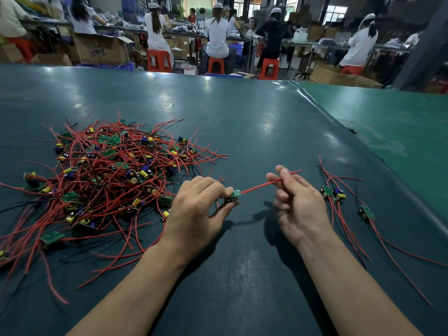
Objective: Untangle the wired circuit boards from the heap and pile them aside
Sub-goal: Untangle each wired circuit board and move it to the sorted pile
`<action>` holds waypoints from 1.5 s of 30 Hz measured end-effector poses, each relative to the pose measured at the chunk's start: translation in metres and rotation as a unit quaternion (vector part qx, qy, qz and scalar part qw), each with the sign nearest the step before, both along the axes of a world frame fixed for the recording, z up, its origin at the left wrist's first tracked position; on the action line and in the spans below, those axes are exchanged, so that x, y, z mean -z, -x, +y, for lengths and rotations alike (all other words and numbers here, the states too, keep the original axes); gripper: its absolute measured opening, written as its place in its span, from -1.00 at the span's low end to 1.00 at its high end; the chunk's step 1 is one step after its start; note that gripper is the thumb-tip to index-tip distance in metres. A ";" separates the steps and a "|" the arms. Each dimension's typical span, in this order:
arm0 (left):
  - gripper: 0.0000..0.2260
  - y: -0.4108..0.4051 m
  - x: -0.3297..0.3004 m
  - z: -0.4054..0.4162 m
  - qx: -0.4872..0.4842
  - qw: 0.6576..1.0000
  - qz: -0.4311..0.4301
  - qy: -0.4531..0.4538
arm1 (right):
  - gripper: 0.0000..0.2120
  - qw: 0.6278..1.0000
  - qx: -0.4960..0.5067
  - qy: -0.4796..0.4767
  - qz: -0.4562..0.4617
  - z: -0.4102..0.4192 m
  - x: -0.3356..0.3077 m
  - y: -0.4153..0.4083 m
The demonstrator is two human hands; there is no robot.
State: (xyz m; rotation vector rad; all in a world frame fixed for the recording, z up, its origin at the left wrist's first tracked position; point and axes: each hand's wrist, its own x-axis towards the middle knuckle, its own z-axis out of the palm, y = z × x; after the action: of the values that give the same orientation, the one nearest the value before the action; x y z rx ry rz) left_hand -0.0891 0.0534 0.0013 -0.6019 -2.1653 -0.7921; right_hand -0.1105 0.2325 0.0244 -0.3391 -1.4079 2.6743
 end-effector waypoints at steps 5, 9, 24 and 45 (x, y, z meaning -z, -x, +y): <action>-0.85 -0.001 -0.001 0.001 0.004 1.000 0.007 0.005 | -0.87 0.998 -0.031 0.056 0.002 0.002 -0.001 0.001; -0.85 0.000 0.001 -0.001 -0.005 1.000 0.007 0.002 | -0.89 0.992 0.086 -0.079 0.037 -0.001 0.004 0.003; -0.85 -0.001 0.001 -0.002 -0.014 1.000 0.020 -0.015 | -0.83 0.983 0.128 -0.126 0.048 0.005 0.007 0.007; -0.89 -0.002 -0.001 0.001 -0.021 0.999 0.047 -0.001 | -0.83 0.991 -0.046 -0.120 0.043 -0.010 0.004 -0.004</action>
State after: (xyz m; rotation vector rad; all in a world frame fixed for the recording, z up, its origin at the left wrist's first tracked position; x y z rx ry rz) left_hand -0.0868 0.0545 0.0024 -0.5797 -2.0835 -0.7294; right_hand -0.1070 0.2226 0.0205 -0.1391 -1.7332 2.5131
